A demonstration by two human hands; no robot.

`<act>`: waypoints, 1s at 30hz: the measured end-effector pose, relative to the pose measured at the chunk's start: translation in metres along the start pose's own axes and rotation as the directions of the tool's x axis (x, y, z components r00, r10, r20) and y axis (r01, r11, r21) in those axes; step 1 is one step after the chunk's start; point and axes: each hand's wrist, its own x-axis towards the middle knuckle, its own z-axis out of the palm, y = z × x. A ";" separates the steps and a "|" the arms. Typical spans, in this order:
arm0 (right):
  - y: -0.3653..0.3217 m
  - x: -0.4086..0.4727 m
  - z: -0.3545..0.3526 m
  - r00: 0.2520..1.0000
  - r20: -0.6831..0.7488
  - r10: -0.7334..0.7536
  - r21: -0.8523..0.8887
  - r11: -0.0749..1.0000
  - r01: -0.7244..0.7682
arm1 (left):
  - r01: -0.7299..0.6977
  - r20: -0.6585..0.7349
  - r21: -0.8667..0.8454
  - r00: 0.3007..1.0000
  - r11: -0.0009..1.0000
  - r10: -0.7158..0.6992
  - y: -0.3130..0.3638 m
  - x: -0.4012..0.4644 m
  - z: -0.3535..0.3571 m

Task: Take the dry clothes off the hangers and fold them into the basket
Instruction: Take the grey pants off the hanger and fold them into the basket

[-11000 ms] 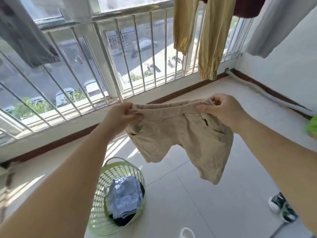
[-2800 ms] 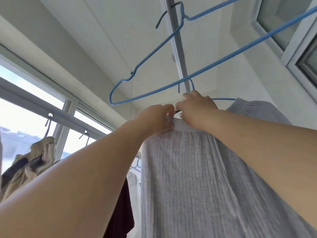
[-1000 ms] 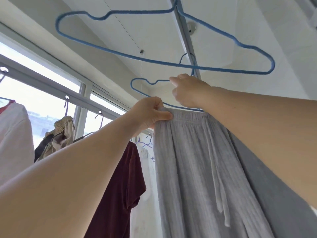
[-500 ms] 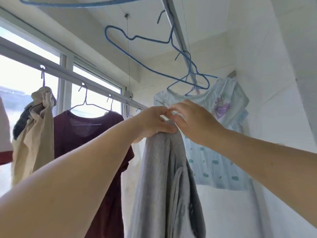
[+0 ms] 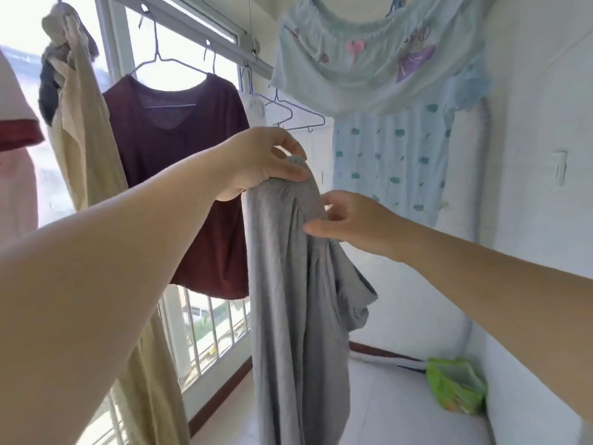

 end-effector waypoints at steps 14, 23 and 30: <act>0.068 -0.030 0.045 0.912 0.349 0.214 -0.135 0.975 -0.177 | 0.226 -0.223 -0.087 0.945 0.970 -0.240 -0.058 -0.087 -0.015; 0.058 -0.034 0.070 0.924 0.338 0.178 0.297 0.912 -0.284 | 0.544 -0.270 -0.054 0.800 0.838 -0.536 -0.126 -0.176 -0.023; 0.048 -0.040 0.123 0.930 0.271 0.248 0.361 0.869 -0.337 | 0.691 -0.312 -0.074 0.669 0.719 -0.675 -0.151 -0.222 -0.014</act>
